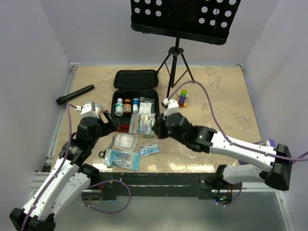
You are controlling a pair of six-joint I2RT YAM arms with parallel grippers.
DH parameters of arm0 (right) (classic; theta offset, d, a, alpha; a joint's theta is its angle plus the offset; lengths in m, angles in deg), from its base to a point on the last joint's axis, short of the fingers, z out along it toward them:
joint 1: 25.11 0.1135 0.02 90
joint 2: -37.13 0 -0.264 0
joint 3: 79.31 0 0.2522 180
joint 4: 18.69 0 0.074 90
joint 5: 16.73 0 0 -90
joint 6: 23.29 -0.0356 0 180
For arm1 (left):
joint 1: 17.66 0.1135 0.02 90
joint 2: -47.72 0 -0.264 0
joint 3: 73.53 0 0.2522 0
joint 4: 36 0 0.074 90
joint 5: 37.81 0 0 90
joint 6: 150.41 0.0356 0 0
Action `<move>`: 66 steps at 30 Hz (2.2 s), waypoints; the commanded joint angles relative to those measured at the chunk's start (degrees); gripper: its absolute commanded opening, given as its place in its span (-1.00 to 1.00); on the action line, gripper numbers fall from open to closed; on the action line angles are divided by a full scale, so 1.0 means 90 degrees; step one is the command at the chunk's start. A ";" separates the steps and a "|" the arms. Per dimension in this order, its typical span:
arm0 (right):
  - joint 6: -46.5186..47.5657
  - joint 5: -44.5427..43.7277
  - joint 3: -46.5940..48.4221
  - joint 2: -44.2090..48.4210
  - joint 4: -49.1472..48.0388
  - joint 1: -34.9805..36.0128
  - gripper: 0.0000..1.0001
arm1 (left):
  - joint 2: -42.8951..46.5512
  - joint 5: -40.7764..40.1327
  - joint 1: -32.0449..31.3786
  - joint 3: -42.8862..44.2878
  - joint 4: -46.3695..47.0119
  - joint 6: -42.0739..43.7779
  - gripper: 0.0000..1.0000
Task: Organize the medicine kit
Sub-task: Pick up the medical item at the center of the board.
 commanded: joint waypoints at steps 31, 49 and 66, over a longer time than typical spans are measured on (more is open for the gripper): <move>0.2278 0.0269 0.3089 -0.4642 -0.1220 -0.2461 -1.00 | -0.0202 0.0061 0.0000 -0.0106 0.0473 0.0161 0.84; -0.0357 0.1654 0.1420 -0.1724 -0.2488 -0.2441 -1.00 | 0.0080 0.1563 0.0000 -0.0397 0.2567 -0.0706 1.00; -0.1238 0.2056 0.0882 -0.1078 -0.3154 -0.2129 -1.00 | -0.0855 0.2258 -0.0254 -0.1913 0.8246 -0.1666 1.00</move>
